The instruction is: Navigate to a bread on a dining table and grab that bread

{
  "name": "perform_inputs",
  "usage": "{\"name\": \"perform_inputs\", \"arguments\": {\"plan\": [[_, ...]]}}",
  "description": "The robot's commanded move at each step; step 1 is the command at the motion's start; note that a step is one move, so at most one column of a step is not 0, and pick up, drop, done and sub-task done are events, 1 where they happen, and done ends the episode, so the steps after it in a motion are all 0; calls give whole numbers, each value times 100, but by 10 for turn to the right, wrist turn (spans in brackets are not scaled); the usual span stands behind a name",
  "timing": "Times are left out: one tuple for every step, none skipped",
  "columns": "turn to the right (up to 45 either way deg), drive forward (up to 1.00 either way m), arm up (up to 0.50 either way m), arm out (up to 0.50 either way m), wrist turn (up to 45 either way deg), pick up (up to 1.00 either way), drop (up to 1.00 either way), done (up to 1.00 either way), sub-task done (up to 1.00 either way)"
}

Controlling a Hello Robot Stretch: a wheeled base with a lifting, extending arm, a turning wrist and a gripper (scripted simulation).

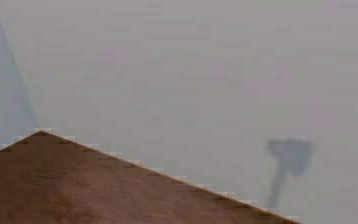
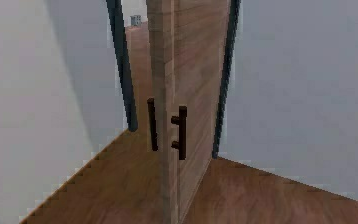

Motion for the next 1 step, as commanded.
{"name": "perform_inputs", "arguments": {"plan": [[0, 5, 0, 0, 0, 0, 0, 0, 0]]}}
